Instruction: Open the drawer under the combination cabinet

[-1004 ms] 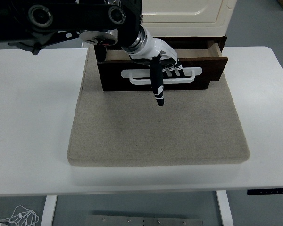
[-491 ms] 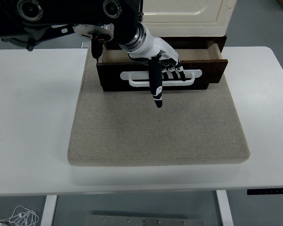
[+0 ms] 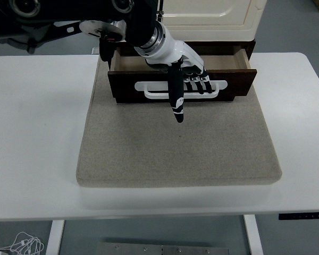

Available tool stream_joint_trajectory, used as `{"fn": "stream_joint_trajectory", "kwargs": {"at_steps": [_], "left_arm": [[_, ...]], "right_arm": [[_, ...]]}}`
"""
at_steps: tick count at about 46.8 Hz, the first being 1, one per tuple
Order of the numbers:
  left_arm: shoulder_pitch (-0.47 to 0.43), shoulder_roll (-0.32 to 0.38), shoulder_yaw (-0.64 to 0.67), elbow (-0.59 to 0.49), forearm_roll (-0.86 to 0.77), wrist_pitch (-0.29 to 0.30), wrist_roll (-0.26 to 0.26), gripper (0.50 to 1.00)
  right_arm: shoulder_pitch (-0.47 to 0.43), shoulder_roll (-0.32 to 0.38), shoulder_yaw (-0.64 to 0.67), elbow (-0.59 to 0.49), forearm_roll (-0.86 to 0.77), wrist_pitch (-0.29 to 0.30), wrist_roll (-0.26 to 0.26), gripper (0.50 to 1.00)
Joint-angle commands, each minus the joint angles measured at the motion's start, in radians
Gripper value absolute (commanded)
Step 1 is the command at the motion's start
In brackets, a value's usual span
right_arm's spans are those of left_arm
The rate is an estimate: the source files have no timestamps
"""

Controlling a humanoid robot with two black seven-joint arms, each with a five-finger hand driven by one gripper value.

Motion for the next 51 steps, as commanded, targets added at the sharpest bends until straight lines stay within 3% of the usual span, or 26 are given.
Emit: {"fn": "stream_joint_trajectory", "kwargs": {"at_steps": [1,30,51], "left_arm": [[0.000,0.000,-0.001,-0.003,0.000,-0.001,0.000,1.000],[-0.008,0.015,-0.045,-0.019,-0.012,-0.015,0.001,1.000],[0.012,0.017,-0.065,0.099,-0.011,0.008,0.000,1.000]], "right_arm": [[0.000,0.000,0.000,0.000,0.000,0.000,0.000,0.926],[0.000,0.000,0.000,0.000,0.000,0.000,0.000,0.926],[0.000,0.000,0.000,0.000,0.000,0.000,0.000,0.926]]}}
